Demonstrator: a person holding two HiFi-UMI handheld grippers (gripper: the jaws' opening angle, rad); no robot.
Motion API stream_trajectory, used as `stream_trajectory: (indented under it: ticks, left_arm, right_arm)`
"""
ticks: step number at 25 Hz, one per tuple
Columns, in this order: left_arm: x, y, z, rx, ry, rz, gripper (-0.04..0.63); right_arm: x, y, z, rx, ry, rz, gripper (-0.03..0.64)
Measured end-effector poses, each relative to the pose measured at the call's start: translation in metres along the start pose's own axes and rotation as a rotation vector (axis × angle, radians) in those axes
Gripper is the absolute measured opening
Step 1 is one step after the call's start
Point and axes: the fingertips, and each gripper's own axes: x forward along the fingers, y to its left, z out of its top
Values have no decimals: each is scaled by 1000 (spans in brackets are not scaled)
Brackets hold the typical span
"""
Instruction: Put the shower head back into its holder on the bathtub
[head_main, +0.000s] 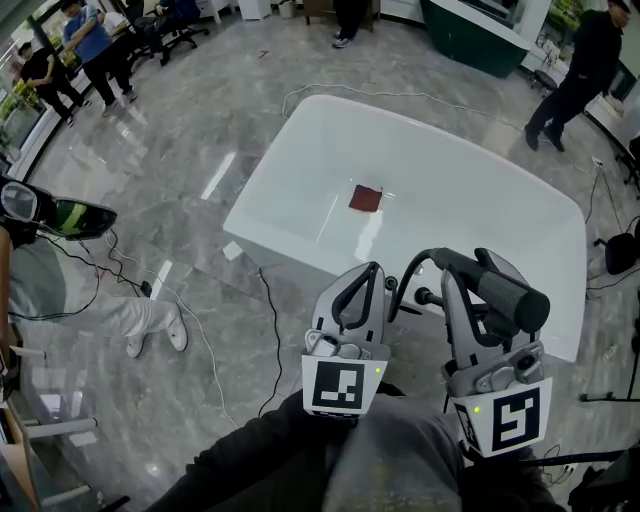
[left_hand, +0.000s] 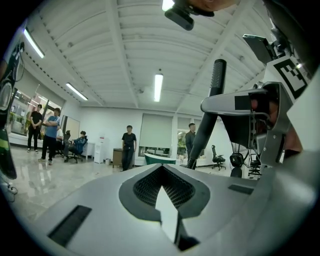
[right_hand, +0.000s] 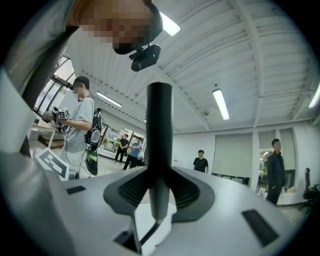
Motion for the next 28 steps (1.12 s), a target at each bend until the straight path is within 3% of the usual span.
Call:
stream_trajectory:
  ticks: [21, 28]
  left_arm:
    - [6, 2, -46, -24, -10, 34, 3]
    - [15, 5, -41, -30, -5, 62, 3]
  right_arm:
    - [0, -7, 5, -59, -104, -6, 143]
    - [9, -18, 14, -65, -116, 16, 143]
